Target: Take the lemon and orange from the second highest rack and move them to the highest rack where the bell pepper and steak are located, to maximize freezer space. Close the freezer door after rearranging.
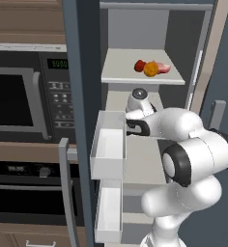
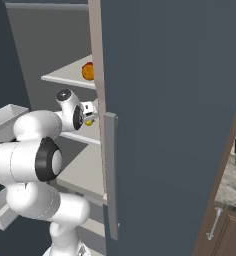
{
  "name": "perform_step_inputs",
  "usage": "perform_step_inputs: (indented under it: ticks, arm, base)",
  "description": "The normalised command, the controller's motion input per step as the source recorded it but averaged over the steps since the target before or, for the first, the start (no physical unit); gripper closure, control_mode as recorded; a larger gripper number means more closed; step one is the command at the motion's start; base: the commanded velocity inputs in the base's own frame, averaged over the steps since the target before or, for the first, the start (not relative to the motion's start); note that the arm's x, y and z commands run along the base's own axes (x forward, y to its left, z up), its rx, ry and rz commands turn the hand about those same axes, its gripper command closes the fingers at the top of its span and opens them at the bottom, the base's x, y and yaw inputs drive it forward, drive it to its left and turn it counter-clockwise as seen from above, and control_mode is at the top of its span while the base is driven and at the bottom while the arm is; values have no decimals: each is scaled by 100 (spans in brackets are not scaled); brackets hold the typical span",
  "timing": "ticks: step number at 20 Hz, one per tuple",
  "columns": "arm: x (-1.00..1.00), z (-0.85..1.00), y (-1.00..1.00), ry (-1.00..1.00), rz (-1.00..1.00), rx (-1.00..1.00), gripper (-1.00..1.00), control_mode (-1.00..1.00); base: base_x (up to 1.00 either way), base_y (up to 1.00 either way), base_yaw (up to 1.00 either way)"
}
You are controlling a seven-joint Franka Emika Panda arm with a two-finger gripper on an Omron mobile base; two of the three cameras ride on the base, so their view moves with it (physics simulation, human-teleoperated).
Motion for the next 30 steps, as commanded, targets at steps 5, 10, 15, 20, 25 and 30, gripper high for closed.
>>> perform_step_inputs:
  ticks: [5,10,15,20,25,30]
  arm:
    - [24,-10,0,0,0,0,-100,-100]
    - [22,-12,2,0,0,0,-100,-100]
    - [22,-13,2,0,0,0,-100,-100]
    - [27,-12,3,0,0,0,-100,-100]
    - [18,-17,0,0,0,0,-100,-100]
    - [2,-24,0,0,0,0,-100,-100]
  base:
    - [0,0,0]
    - [0,0,0]
    - [0,0,0]
    - [0,0,0]
    - [0,0,0]
    - [0,0,0]
